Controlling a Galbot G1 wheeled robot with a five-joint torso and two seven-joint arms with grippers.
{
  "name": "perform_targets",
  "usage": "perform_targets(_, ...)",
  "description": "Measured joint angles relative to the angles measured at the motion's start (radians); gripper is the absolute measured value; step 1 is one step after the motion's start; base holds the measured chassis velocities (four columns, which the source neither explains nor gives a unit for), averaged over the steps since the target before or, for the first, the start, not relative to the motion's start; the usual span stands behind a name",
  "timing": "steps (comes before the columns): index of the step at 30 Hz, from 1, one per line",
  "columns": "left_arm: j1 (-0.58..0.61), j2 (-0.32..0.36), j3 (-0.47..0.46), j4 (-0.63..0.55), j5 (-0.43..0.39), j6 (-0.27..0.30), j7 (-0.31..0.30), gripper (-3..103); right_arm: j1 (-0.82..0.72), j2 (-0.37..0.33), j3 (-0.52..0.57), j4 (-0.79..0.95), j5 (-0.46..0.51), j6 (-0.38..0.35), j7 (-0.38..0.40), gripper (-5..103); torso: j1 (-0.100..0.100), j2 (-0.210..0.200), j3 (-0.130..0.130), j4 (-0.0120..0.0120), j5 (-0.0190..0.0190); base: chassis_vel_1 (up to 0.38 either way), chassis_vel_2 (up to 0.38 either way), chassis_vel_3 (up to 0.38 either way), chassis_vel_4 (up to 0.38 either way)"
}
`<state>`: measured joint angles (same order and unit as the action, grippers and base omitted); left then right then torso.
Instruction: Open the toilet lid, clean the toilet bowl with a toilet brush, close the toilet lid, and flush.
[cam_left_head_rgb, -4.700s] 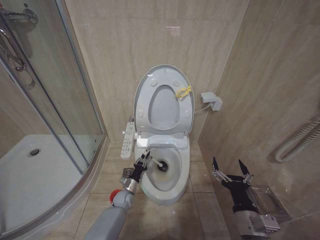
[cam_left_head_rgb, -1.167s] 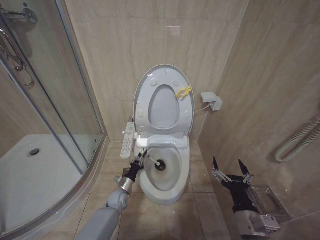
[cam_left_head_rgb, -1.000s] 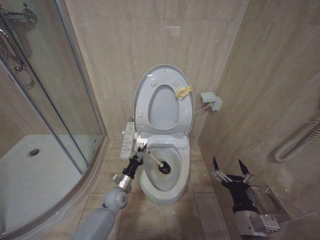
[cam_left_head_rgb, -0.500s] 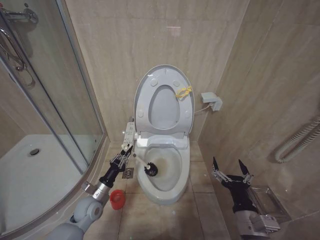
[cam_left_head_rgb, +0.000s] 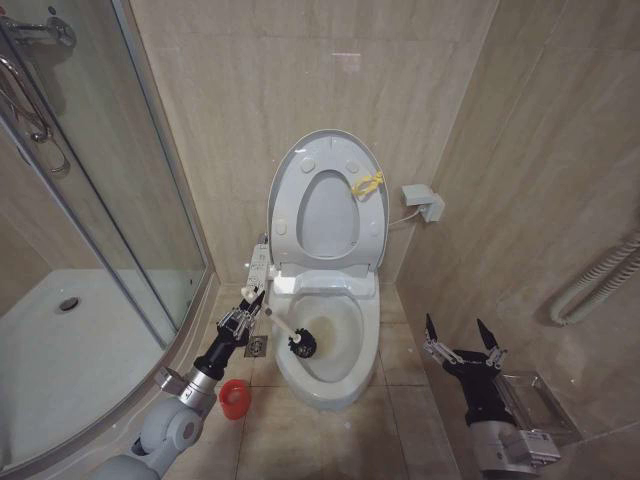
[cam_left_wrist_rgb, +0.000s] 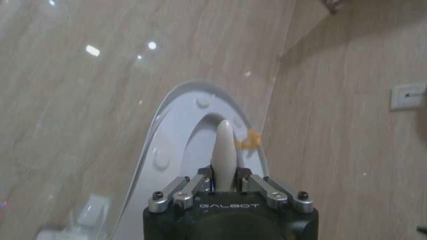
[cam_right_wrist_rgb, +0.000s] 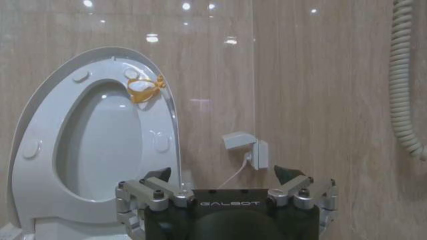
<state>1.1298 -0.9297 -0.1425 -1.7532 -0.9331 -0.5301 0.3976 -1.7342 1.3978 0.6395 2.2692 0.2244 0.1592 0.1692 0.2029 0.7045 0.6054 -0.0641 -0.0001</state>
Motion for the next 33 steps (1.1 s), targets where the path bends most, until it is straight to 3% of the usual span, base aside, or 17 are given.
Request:
perform_targets(3, 0.007, 0.012, -0.019, -0.038, 0.002, 0.0, -0.006, 21, 0.0, 0.0, 0.0, 0.0, 0.0, 0.0, 0.0, 100, 0.0, 0.0, 0.0, -0.0001, 0.0001, 0.0, 0.0, 0.0, 0.0)
perform_targets(11, 0.123, 0.068, -0.186, -0.151, 0.085, -0.012, 0.02, 21, 0.0, 0.0, 0.0, 0.0, 0.0, 0.0, 0.0, 100, 0.0, 0.0, 0.0, 0.0003, 0.0001, 0.0, 0.0, 0.0, 0.0)
perform_targets(15, 0.177, 0.072, -0.269, -0.208, 0.134, -0.016, -0.04, 21, 0.0, 0.0, 0.0, 0.0, 0.0, 0.0, 0.0, 100, 0.0, 0.0, 0.0, -0.0002, 0.0002, 0.0, 0.0, 0.0, 0.0)
perform_targets(16, 0.24, 0.065, -0.346, -0.267, 0.14, -0.011, -0.111, 21, 0.0, 0.0, 0.0, 0.0, 0.0, 0.0, 0.0, 100, 0.0, 0.0, 0.0, 0.0, -0.0001, 0.0, 0.0, 0.0, 0.0)
perform_targets(18, 0.335, 0.039, -0.461, -0.345, 0.137, 0.004, -0.168, 21, 0.0, 0.0, 0.0, 0.0, 0.0, 0.0, 0.0, 100, 0.0, 0.0, 0.0, -0.0002, 0.0003, 0.0, 0.0, 0.0, 0.0)
perform_targets(20, 0.375, 0.023, -0.501, -0.37, 0.142, 0.011, -0.184, 21, 0.0, 0.0, 0.0, 0.0, 0.0, 0.0, 0.0, 100, 0.0, 0.0, 0.0, -0.0002, 0.0003, 0.0, 0.0, 0.0, 0.0)
perform_targets(22, 0.493, -0.045, -0.583, -0.422, 0.183, 0.024, -0.222, 21, 0.0, 0.0, 0.0, 0.0, 0.0, 0.0, 0.0, 100, 0.0, 0.0, 0.0, 0.0007, 0.0003, 0.0, 0.0, 0.0, 0.0)
perform_targets(23, 0.493, -0.045, -0.583, -0.422, 0.183, 0.024, -0.222, 21, 0.0, 0.0, 0.0, 0.0, 0.0, 0.0, 0.0, 100, 0.0, 0.0, 0.0, 0.0007, 0.0003, 0.0, 0.0, 0.0, 0.0)
perform_targets(28, 0.62, -0.203, -0.61, -0.385, 0.3, -0.011, -0.241, 21, 0.0, 0.0, 0.0, 0.0, 0.0, 0.0, 0.0, 100, 0.0, 0.0, 0.0, 0.0001, 0.0001, 0.0, 0.0, 0.0, 0.0)
perform_targets(33, 0.628, -0.278, -0.579, -0.297, 0.383, -0.051, -0.254, 21, 0.0, 0.0, 0.0, 0.0, 0.0, 0.0, 0.0, 100, 0.0, 0.0, 0.0, 0.0, 0.0004, 0.0, 0.0, 0.0, 0.0)
